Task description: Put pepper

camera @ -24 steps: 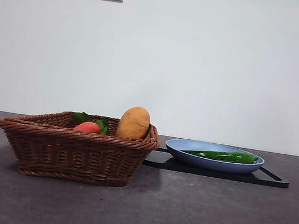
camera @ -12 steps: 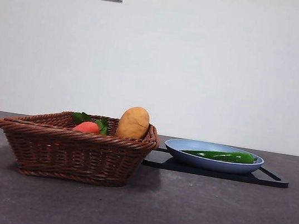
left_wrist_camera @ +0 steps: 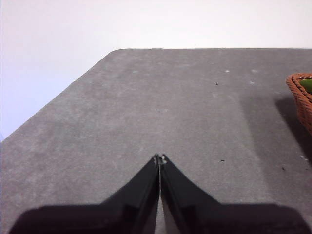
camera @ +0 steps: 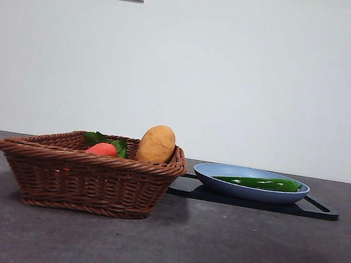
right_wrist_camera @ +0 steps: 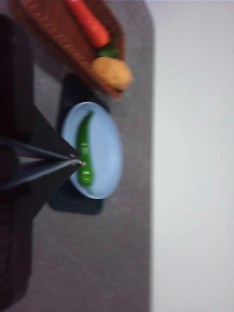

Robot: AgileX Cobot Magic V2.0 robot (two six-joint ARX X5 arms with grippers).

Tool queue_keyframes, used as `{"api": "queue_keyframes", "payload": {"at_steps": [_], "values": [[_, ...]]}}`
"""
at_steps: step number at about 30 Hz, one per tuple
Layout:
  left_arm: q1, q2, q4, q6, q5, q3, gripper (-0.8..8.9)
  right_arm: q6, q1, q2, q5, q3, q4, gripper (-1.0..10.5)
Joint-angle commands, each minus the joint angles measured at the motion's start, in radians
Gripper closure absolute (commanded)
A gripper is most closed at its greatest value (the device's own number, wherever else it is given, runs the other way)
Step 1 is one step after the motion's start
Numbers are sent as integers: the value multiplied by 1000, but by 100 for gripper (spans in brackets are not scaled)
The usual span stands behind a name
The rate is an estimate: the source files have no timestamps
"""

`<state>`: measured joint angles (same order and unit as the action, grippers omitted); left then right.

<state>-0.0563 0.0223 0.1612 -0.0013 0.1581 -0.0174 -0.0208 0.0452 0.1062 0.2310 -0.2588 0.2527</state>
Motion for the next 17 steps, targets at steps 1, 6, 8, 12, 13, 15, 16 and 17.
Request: {"api": "queue_keyframes", "payload": {"at_steps": [1,6,8,12,13,15,16,17], "values": [[-3,-3,-11,-6,-3,10,806,-17,1,-47,-6,73,-23,936],[-3,-3,-11,-6,-3,10,806,-34,1,-92,-6,159,-20,936],[-3,-3,-11,-6,-2,10,806,-34,1,-103,-5,178,-20,936],[-3,-3,-11,-6,-3,10,806,-33,0,-107,-6,200,-15,936],[-3,-3,-11,-6,-3,10,806,-29,0,-107,-6,201,-13,936],[-3,-3,-11,-6,-2,10,806,-26,1,-107,-5,202,-12,936],[-3,-3,-11,-6,-3,10,806,-26,1,-107,-5,202,-12,936],[-3,-3,-11,-6,-3,10,806,-26,1,-107,-5,202,-11,936]]}}
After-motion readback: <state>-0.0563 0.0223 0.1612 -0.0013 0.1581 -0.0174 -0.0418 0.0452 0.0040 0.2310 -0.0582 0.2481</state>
